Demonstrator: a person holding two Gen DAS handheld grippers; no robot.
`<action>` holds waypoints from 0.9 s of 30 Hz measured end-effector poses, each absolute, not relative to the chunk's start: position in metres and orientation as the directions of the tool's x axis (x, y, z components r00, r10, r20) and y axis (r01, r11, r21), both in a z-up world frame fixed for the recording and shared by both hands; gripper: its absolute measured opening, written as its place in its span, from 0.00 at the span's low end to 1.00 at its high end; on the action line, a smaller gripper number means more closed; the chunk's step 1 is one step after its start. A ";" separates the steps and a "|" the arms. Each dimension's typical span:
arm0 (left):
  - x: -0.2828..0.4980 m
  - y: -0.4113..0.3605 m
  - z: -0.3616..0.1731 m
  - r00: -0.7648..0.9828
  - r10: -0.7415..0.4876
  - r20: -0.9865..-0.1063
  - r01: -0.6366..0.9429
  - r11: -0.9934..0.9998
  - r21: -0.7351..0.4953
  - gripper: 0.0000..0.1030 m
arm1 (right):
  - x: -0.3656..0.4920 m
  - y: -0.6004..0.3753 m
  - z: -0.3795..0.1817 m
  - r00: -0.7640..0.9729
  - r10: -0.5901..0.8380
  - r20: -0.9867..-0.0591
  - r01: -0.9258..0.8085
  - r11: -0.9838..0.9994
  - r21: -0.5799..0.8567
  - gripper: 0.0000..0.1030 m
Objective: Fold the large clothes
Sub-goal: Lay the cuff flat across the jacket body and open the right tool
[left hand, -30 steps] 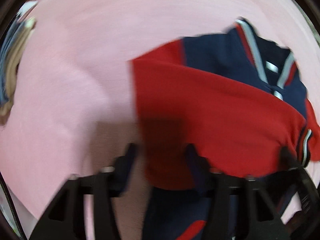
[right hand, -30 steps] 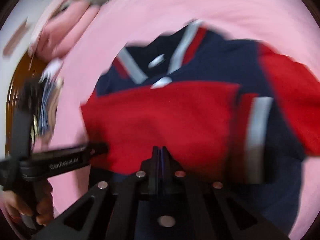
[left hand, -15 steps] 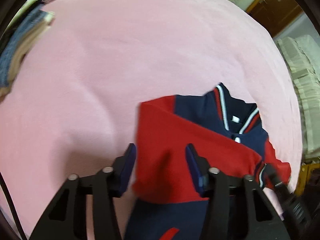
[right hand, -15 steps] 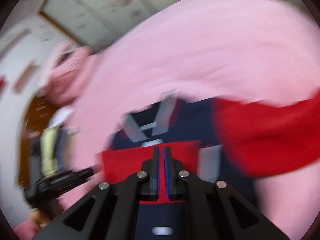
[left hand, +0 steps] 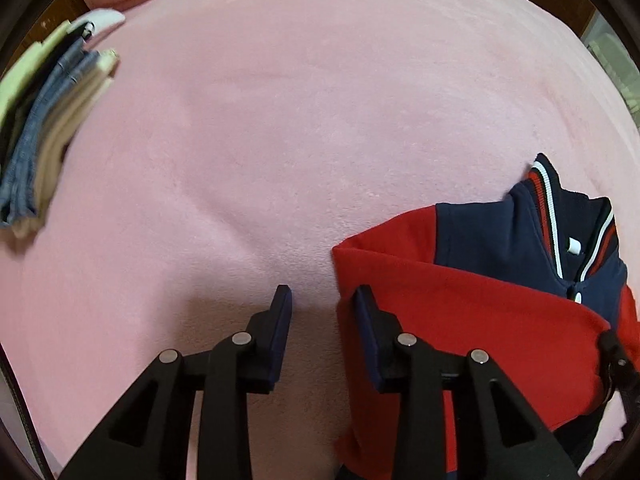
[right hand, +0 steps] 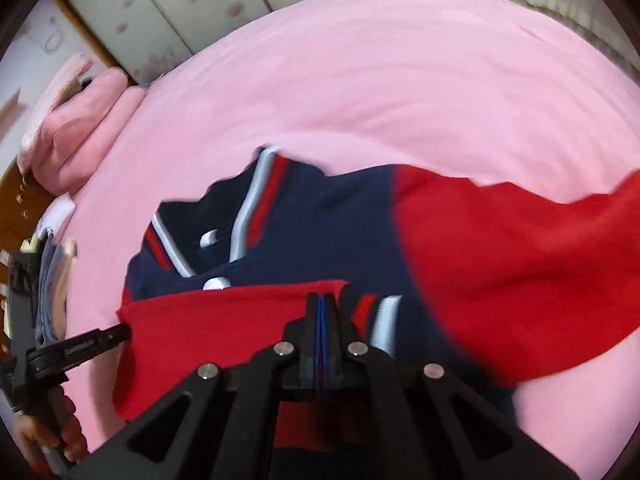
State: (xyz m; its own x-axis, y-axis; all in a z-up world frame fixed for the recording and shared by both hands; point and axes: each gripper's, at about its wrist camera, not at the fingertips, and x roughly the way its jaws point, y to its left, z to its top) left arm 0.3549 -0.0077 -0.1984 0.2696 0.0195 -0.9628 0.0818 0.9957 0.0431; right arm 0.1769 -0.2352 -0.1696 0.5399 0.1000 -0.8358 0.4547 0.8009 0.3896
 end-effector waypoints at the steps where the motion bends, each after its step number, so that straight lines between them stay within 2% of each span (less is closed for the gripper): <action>1: 0.353 -0.002 -0.184 0.276 0.037 -0.960 0.065 0.996 0.057 0.31 | 0.172 -0.235 -0.162 0.546 0.078 -0.834 0.457 0.806 0.375 0.00; 4: 0.329 0.012 -0.154 0.296 0.016 -0.955 -0.014 1.000 0.013 0.31 | 0.161 -0.229 -0.138 0.599 0.047 -0.799 0.406 0.842 0.354 0.05; 7: 0.297 0.015 -0.140 0.295 -0.064 -0.953 -0.025 0.997 -0.075 0.31 | 0.149 -0.215 -0.128 0.645 0.190 -0.740 0.299 0.828 0.474 0.05; 8: 0.292 0.016 -0.140 0.281 -0.072 -0.957 -0.009 0.997 -0.078 0.31 | 0.147 -0.207 -0.128 0.636 0.229 -0.737 0.268 0.830 0.490 0.05; 10: 0.270 0.003 -0.149 0.254 -0.059 -0.965 0.023 0.998 -0.055 0.31 | 0.150 -0.188 -0.137 0.592 0.217 -0.777 0.239 0.873 0.425 0.05; 14: 0.248 -0.005 -0.165 0.238 -0.009 -0.971 0.079 0.997 0.010 0.32 | 0.135 -0.192 -0.160 0.534 0.093 -0.841 0.330 0.892 0.308 0.04; 16: 0.243 -0.011 -0.171 0.240 -0.022 -0.971 0.094 0.996 0.000 0.33 | 0.123 -0.205 -0.162 0.535 0.079 -0.841 0.364 0.877 0.314 0.00; 19: 0.248 -0.009 -0.174 0.243 -0.023 -0.970 0.126 0.992 0.008 0.33 | 0.112 -0.212 -0.157 0.569 0.069 -0.820 0.367 0.871 0.327 0.00; 22: 0.255 -0.001 -0.173 0.237 -0.024 -0.971 0.153 0.988 0.013 0.33 | 0.101 -0.220 -0.146 0.557 -0.081 -0.827 0.443 0.871 0.213 0.04; 27: 0.249 -0.004 -0.141 0.239 -0.034 -0.970 0.184 0.983 0.011 0.33 | 0.077 -0.252 -0.129 0.559 -0.001 -0.829 0.559 0.739 0.376 0.04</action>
